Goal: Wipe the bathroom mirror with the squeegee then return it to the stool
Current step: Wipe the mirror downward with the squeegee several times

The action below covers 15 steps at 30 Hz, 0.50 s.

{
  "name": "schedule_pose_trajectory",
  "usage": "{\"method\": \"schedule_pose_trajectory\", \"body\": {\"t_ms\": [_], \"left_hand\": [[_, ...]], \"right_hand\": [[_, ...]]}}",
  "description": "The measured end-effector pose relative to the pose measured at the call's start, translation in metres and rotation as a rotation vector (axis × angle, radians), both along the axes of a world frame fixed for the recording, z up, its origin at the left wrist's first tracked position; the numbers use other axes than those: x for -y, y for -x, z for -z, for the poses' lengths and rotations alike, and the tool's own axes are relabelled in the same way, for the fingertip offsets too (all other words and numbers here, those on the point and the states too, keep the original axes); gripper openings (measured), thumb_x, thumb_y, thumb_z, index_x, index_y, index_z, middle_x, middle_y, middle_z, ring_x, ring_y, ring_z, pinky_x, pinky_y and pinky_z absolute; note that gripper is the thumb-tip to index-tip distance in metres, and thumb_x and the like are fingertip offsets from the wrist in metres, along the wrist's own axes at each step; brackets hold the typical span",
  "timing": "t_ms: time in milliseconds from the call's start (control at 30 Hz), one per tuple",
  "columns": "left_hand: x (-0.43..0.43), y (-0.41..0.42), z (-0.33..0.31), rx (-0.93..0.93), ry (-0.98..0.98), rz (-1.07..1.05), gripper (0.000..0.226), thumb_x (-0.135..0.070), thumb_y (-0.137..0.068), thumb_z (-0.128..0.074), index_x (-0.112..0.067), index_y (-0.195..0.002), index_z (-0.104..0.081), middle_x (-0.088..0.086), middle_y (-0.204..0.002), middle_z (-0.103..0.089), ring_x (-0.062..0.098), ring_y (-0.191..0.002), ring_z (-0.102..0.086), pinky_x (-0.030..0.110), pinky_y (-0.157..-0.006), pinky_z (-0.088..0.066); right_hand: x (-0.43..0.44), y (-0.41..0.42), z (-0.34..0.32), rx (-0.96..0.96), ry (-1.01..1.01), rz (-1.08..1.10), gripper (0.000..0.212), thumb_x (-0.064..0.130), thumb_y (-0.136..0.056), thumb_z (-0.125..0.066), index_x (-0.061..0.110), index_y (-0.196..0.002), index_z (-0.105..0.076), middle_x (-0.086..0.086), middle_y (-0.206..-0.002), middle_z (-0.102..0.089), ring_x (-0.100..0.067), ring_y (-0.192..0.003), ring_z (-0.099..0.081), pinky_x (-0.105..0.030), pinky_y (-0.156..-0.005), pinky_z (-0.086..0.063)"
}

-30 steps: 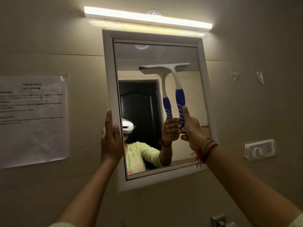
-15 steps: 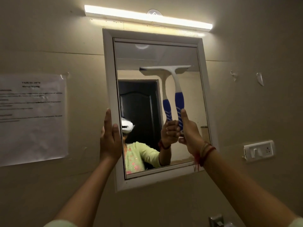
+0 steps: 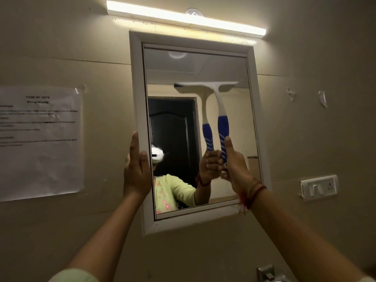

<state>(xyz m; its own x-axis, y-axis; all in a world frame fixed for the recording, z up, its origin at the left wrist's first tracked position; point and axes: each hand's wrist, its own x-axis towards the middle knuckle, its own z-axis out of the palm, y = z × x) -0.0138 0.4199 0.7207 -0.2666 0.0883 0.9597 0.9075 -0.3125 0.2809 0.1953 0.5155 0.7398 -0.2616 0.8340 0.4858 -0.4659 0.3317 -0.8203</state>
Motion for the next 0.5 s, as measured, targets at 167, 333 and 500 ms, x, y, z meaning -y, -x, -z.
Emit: {"method": "schedule_pose_trajectory", "body": {"t_ms": [167,333,500], "left_hand": [[0.004,-0.004,0.001,-0.011,-0.007,0.016,0.049,-0.029,-0.097,-0.025,-0.033,-0.144,-0.011,0.003,-0.151,-0.023,0.032,-0.129,-0.039,0.048,-0.100,-0.038],[0.005,-0.004,0.000,-0.017,0.017,0.016,0.051,-0.032,-0.096,-0.023,-0.031,-0.145,-0.010,0.007,-0.152,-0.024,0.033,-0.121,-0.046,0.055,-0.093,-0.043],[0.006,-0.004,0.000,-0.004,0.037,0.018,0.051,-0.036,-0.094,-0.022,-0.035,-0.143,-0.009,0.008,-0.151,-0.026,0.034,-0.117,-0.049,0.054,-0.091,-0.045]], "right_hand": [[-0.007,-0.002,0.049,0.055,0.030,0.079,0.051,0.060,-0.085,-0.038,0.014,-0.080,-0.060,0.001,-0.056,-0.060,-0.002,-0.035,-0.054,-0.014,-0.033,-0.040],[-0.002,-0.003,0.015,0.069,-0.022,0.007,0.050,0.060,-0.090,-0.033,0.017,-0.074,-0.053,0.000,-0.060,-0.048,-0.009,-0.048,-0.044,-0.018,-0.039,-0.035],[-0.003,-0.004,0.023,0.100,-0.039,-0.030,0.055,0.064,-0.088,-0.031,0.018,-0.061,-0.047,-0.001,-0.054,-0.041,-0.008,-0.041,-0.037,-0.018,-0.040,-0.031]]}}
